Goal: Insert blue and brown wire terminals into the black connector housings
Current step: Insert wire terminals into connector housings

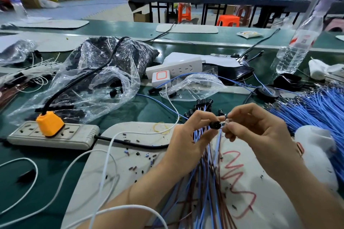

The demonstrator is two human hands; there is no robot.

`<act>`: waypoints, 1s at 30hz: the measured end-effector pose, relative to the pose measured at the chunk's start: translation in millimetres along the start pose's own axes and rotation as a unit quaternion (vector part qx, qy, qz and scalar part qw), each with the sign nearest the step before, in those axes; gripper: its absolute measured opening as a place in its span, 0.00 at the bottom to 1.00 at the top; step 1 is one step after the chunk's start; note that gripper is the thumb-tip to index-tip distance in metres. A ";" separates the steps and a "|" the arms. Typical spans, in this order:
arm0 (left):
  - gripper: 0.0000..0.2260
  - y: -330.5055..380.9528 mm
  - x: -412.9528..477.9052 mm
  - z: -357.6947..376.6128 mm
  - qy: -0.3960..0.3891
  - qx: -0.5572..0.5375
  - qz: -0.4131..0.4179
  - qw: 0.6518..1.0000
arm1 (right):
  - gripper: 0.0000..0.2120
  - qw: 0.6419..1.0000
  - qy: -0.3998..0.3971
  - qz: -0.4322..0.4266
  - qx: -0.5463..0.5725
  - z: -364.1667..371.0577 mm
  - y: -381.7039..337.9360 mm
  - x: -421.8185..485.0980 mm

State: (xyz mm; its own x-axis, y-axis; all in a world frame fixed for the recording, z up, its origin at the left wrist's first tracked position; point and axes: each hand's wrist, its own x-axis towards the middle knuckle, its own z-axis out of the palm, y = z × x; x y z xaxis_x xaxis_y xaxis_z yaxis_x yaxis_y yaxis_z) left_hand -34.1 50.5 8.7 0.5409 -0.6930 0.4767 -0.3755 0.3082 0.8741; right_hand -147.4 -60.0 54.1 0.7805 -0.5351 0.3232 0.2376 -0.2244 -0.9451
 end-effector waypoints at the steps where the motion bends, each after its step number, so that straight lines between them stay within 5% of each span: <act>1: 0.09 -0.6 -0.3 -0.2 0.001 0.002 0.000 1.000 | 0.09 1.000 -0.003 -0.004 -0.012 0.8 -0.4 -0.4; 6: 0.08 -0.7 -0.5 0.7 0.005 0.027 0.008 1.000 | 0.11 0.991 0.005 -0.058 -0.124 2.3 0.6 -1.7; 10: 0.07 -3.1 -0.9 -0.1 0.009 0.074 0.013 0.997 | 0.12 0.942 -0.003 -0.158 -0.295 2.5 4.0 -1.6; 16: 0.08 -0.9 -0.6 -0.7 -0.001 0.100 0.011 0.995 | 0.12 0.916 -0.035 -0.189 -0.351 -5.4 3.1 1.2; 22: 0.09 -0.3 -0.5 -1.3 -0.010 0.135 0.024 0.990 | 0.08 0.986 -0.022 -0.020 -0.164 -4.4 4.2 1.3; 30: 0.08 -0.4 0.5 -1.8 -0.021 0.176 0.049 0.983 | 0.07 0.996 -0.039 0.031 -0.077 -7.8 4.0 3.6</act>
State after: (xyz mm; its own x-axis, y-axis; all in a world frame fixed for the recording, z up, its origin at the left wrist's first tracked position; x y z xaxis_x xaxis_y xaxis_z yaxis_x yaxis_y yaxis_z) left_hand -32.3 51.3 8.8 0.4599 -0.7003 0.5459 -0.6655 0.1351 0.7341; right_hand -148.1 -69.2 51.8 0.8350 -0.4884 0.2536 0.1003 -0.3180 -0.9428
